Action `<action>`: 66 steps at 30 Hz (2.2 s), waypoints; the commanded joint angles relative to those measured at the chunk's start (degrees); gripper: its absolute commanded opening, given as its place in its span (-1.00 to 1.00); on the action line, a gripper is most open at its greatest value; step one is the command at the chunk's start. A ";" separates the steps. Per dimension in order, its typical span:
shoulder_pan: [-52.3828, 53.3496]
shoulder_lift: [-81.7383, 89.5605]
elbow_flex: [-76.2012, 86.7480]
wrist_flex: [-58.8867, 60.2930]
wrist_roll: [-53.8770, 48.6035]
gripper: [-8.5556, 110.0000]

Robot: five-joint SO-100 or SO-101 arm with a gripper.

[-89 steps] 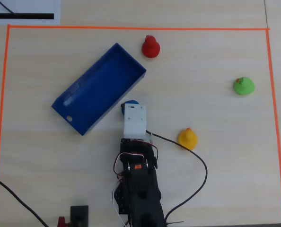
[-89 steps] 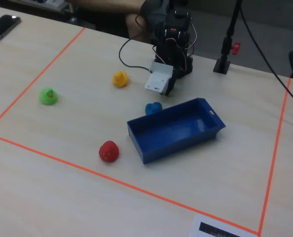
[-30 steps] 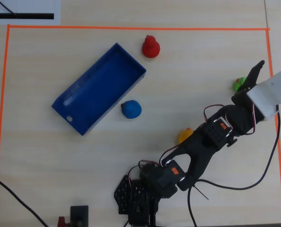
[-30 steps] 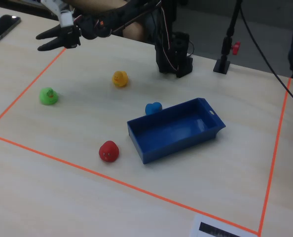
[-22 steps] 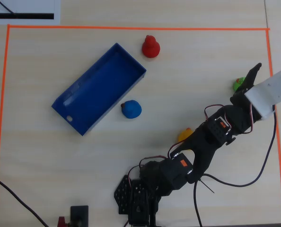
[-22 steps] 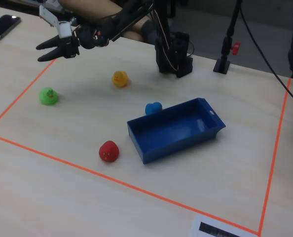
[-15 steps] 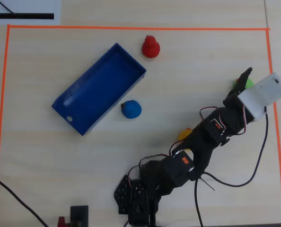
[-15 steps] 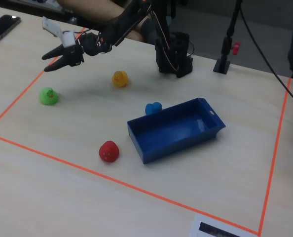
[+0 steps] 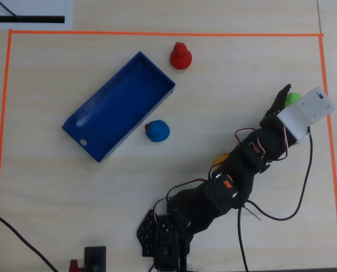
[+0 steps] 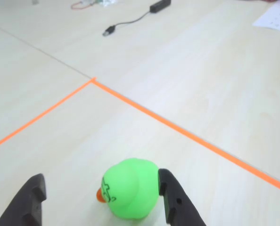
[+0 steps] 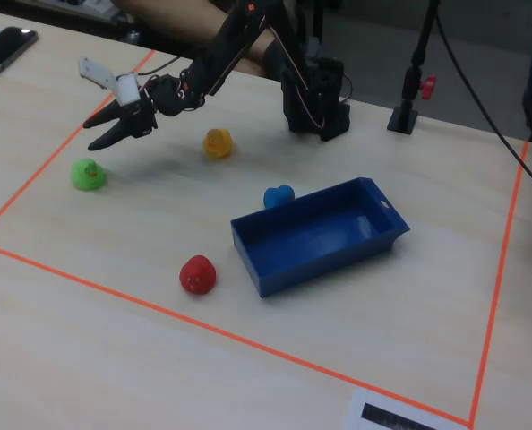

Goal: Grasp green duck and put it into box.

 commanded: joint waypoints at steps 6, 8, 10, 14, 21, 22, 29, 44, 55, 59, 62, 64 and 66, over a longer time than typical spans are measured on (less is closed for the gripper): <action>-0.62 -4.04 -4.39 -3.87 -0.79 -0.31; -0.70 -5.45 -5.36 -3.87 -0.97 -0.31; -0.88 -6.86 -6.24 -4.22 -1.23 -0.31; -1.05 -9.67 -8.44 -5.10 -1.41 -0.31; -1.76 -13.54 -11.43 -5.62 -1.58 -0.31; -1.85 -14.15 -11.69 -6.33 -1.58 -0.31; -2.11 -19.51 -16.17 -7.12 -2.46 -0.32; -1.76 -27.25 -23.82 -5.80 -4.39 -0.81; -1.76 -20.04 -17.23 -0.70 -1.05 -0.86; -2.90 -12.57 -11.25 0.44 1.67 -0.86; -4.57 -0.70 -5.01 7.82 5.45 -0.86; -6.24 9.49 -2.55 18.19 8.70 -0.86; -8.61 19.51 -3.16 34.10 12.83 -0.86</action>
